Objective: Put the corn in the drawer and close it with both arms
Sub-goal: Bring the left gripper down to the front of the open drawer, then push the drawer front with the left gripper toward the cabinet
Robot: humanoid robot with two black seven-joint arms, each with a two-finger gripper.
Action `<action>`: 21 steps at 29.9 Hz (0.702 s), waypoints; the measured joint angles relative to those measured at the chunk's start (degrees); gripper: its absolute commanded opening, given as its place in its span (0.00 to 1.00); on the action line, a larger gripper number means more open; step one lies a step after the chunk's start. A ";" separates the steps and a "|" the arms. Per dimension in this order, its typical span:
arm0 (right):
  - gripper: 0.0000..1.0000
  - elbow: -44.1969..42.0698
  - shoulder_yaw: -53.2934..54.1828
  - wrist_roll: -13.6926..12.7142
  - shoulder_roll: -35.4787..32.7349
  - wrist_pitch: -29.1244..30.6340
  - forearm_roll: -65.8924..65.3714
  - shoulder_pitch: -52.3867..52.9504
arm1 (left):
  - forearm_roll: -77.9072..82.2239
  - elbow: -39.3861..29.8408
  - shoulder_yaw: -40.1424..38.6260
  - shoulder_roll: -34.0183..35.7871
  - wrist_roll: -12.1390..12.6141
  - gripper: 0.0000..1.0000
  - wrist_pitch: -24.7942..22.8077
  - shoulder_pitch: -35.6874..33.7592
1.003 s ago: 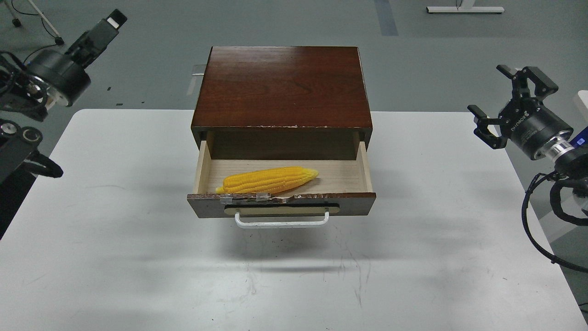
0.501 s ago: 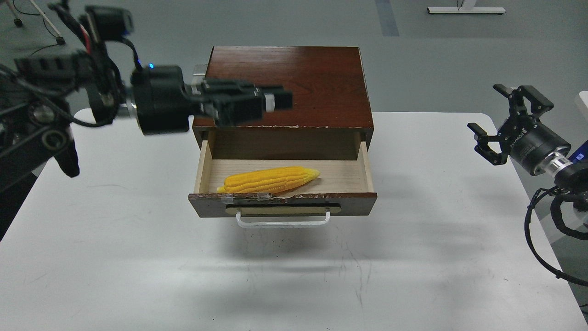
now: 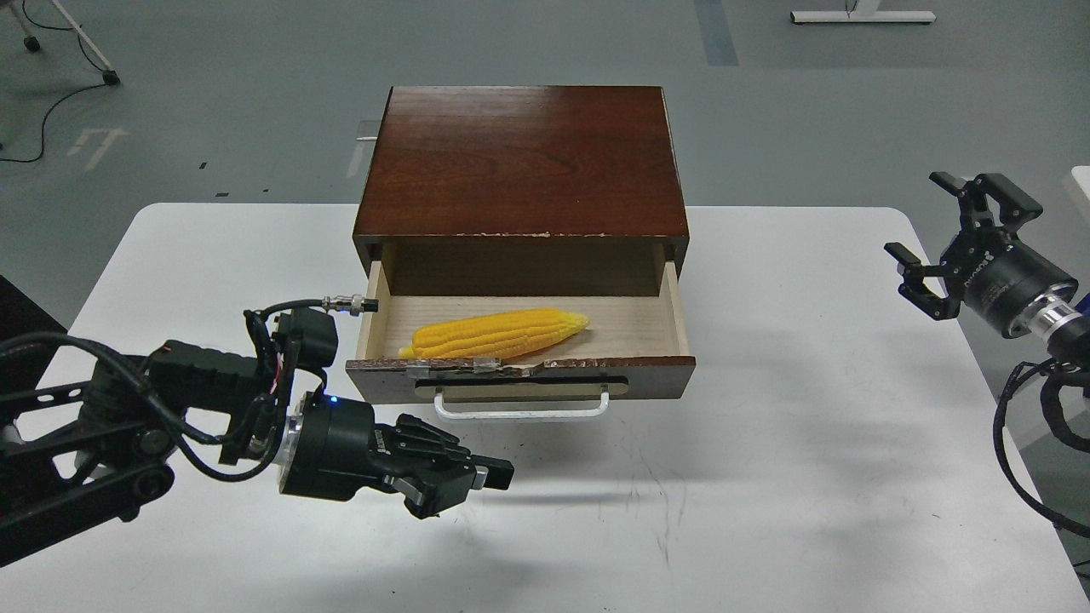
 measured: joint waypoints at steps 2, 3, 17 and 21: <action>0.97 -0.06 -0.05 -0.01 0.10 0.00 -0.03 0.17 | -0.51 0.31 -1.20 -0.41 0.00 0.00 0.73 0.64; 0.97 -0.07 -0.06 -0.01 0.19 0.00 -0.04 0.20 | -0.94 0.64 -1.80 -0.71 0.00 0.00 1.12 0.78; 0.97 -0.11 -0.07 -0.01 0.68 -2.56 -0.04 1.78 | -2.45 7.56 -3.12 -4.06 0.00 0.00 2.59 3.58; 0.97 -0.29 -0.07 -0.01 0.78 -2.60 -0.03 1.80 | -2.38 7.58 -3.02 -3.36 0.00 0.00 2.33 3.85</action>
